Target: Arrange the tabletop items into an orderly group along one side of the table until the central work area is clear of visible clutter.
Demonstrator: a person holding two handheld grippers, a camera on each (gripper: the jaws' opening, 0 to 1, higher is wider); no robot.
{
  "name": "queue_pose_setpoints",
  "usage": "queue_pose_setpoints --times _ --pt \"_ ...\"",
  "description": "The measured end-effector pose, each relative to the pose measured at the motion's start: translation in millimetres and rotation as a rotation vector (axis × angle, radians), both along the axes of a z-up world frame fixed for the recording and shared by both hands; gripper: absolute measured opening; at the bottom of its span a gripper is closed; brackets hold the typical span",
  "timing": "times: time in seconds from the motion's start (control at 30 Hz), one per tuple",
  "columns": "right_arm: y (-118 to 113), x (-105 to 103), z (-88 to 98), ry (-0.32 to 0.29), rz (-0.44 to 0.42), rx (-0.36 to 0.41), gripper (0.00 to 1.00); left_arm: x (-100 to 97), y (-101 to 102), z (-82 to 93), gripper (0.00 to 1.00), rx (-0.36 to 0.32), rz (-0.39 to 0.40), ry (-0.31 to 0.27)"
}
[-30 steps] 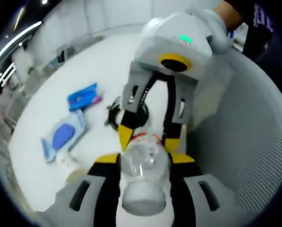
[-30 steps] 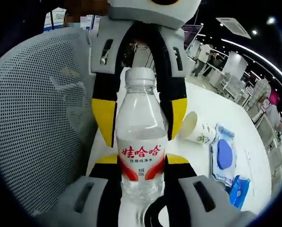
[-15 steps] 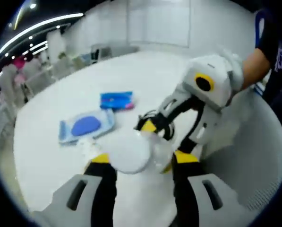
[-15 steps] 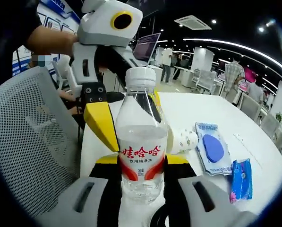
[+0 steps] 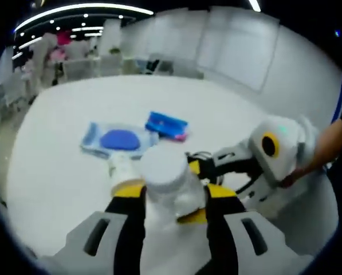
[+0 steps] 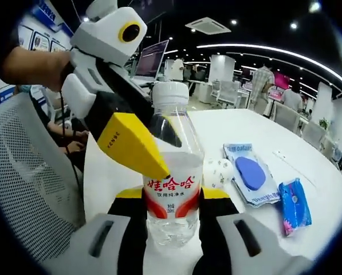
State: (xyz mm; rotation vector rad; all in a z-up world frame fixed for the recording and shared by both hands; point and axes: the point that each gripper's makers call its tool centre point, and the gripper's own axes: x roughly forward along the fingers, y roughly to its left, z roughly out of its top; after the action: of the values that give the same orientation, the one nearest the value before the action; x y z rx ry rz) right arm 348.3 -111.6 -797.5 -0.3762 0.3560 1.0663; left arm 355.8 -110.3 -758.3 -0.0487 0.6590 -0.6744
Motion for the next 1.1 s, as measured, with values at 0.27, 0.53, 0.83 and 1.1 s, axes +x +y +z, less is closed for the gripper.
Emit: queue_pose_setpoints --times 0.27,0.53,0.83,1.1 --pt "7 2 -10.2 0.007 -0.078 0.01 0.35 9.6 2 -14.8 0.38 0.037 0.061 0.018" --pt "11 4 -8.0 0.002 -0.078 0.014 0.36 10.1 1 -11.8 0.38 0.113 -0.003 -0.05" --pt "2 -11 -10.8 -0.019 0.0 -0.044 0.35 -2.2 -12 -11.4 0.37 0.27 -0.195 -0.142" --pt "-14 -23 -3.2 -0.025 0.077 -0.102 0.45 -9.9 -22 -11.7 0.37 0.323 -0.33 -0.2"
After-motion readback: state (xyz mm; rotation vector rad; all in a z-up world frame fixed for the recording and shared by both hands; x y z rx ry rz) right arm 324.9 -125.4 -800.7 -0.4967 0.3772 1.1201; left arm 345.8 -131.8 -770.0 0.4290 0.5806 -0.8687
